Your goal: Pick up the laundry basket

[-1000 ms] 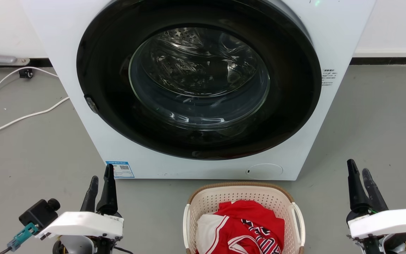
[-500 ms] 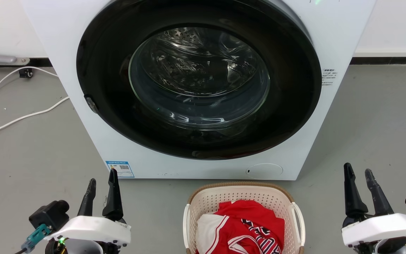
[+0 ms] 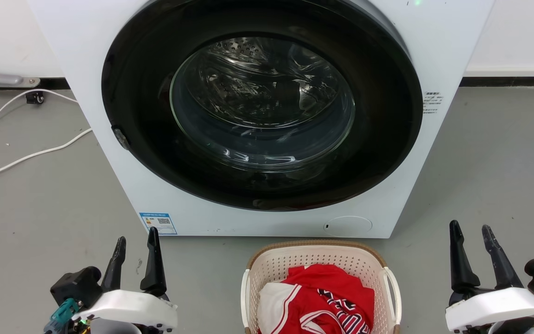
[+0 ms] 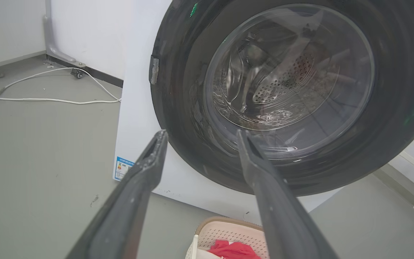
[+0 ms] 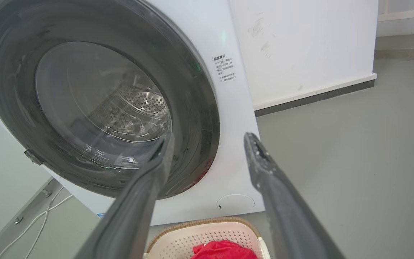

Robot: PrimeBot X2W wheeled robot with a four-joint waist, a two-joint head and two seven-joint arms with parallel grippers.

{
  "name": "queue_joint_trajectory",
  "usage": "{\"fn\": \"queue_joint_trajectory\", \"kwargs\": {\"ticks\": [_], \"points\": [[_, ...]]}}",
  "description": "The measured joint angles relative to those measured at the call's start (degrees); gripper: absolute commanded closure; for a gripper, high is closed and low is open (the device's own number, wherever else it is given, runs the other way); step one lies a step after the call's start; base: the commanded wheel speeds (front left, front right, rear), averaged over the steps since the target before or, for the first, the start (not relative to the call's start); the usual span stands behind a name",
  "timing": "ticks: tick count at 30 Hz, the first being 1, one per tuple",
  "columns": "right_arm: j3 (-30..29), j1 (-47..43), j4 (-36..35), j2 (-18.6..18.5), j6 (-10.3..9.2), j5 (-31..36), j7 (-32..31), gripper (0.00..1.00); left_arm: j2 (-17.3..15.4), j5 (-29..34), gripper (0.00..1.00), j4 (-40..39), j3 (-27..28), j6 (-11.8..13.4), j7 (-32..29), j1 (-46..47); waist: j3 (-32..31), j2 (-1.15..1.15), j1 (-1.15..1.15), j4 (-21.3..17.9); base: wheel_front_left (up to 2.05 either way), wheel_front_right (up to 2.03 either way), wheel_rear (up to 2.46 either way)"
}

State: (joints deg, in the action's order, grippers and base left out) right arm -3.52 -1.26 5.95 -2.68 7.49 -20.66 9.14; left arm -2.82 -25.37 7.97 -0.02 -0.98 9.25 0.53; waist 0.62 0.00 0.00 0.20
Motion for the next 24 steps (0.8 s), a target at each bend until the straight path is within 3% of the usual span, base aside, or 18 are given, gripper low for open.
{"fn": "queue_joint_trajectory", "kwargs": {"ticks": [24], "points": [[-0.6,-1.4,-1.7,0.0,0.01,12.8,3.3,0.0,0.0,13.0,0.0,-0.3,0.2,0.2,3.2,-1.2,-0.1,0.0,0.0,0.3,0.0,0.0,0.0]]}}
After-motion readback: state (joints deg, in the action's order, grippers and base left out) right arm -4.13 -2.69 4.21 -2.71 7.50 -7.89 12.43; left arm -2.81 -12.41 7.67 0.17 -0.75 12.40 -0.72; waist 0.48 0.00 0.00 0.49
